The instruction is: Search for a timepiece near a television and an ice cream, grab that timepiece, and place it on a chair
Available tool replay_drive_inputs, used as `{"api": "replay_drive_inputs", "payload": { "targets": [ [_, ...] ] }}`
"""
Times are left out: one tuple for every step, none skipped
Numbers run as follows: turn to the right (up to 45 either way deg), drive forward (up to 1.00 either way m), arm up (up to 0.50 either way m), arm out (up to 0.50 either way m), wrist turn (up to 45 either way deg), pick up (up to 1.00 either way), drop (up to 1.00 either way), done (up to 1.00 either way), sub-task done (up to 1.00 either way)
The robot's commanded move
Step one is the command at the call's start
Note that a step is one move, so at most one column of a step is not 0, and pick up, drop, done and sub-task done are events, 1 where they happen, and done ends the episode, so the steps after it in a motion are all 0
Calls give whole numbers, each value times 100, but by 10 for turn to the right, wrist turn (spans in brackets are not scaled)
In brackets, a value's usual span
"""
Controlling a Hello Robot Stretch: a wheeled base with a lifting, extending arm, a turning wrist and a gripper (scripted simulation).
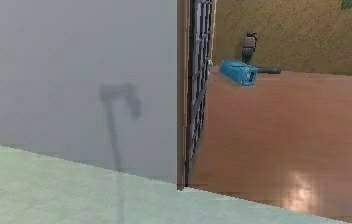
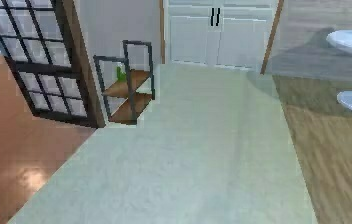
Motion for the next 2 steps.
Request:
{"api": "replay_drive_inputs", "payload": {
  "targets": [
    [270,0,0,0,0,0,0,0,0],
    [0,100,0,0,0,0,0,0,0]
  ]
}}
